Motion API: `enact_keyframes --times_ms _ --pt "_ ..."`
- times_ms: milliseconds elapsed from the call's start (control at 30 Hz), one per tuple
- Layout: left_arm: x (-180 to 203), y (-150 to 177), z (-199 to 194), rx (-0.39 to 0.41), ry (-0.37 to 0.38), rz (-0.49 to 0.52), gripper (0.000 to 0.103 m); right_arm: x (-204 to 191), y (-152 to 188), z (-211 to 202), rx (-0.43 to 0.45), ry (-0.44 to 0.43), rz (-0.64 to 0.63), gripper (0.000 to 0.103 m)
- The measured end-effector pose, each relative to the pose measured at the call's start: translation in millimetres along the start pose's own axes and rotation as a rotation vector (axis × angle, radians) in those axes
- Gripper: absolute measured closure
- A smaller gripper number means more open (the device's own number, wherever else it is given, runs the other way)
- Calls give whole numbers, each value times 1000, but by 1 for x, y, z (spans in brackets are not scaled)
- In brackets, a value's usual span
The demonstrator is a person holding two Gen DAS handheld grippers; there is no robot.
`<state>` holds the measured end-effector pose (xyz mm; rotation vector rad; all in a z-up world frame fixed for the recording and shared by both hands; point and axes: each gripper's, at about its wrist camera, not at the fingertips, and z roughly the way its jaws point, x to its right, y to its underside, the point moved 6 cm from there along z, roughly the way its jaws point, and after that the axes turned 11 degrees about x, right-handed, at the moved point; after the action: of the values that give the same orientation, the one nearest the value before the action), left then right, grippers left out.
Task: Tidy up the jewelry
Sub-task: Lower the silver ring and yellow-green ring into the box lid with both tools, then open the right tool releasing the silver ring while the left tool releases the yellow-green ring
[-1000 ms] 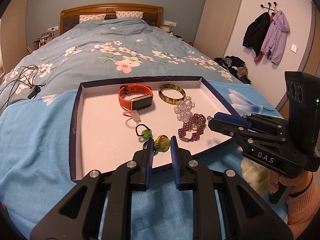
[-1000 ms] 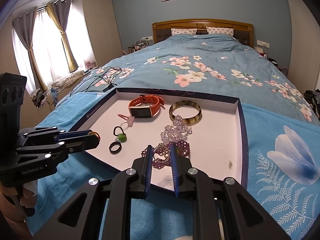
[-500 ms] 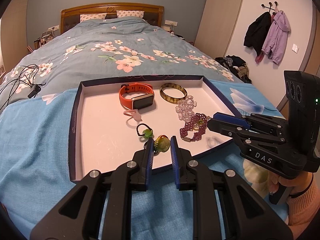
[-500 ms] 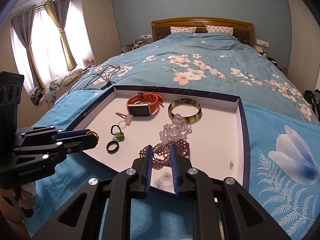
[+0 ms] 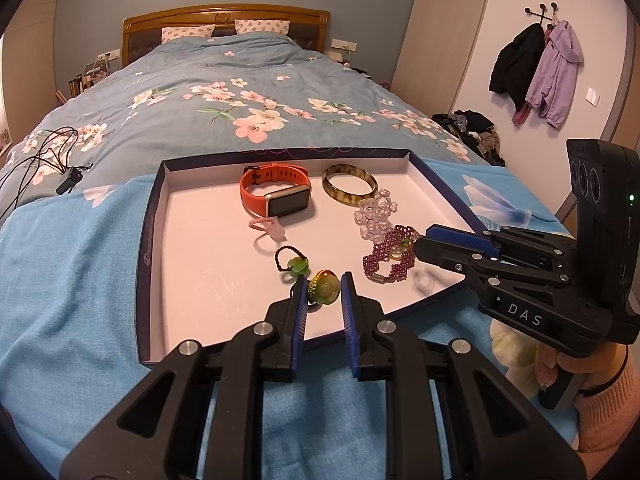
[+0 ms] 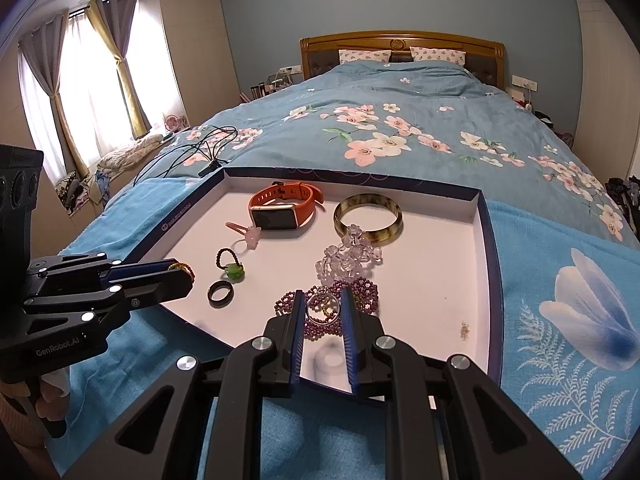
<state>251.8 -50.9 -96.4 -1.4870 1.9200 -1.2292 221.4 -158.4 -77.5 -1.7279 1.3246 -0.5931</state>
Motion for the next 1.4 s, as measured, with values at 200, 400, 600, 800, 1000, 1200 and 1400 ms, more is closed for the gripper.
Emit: enact_keyframes --times_ms 200,400,600,800,1000,1200,1400 --pt "-1 1 1 -1 -1 0 86 0 0 2 -5 3 -3 87" --pt "-3 3 2 -4 -4 -1 86 0 1 6 -16 6 -2 87" --pt "-8 8 6 -10 -9 -6 86 -1 1 8 -28 12 -2 87" --pt "-8 8 7 -12 -10 -5 86 -3 0 9 -31 14 -2 87" --pt "-8 10 7 -17 -10 -7 86 -3 0 10 -41 18 0 87" --pt "-9 12 8 -20 -12 -8 86 -5 -1 13 -47 18 -1 87" --pt "-9 12 9 -21 -13 -8 86 -4 -1 13 -53 20 1 87"
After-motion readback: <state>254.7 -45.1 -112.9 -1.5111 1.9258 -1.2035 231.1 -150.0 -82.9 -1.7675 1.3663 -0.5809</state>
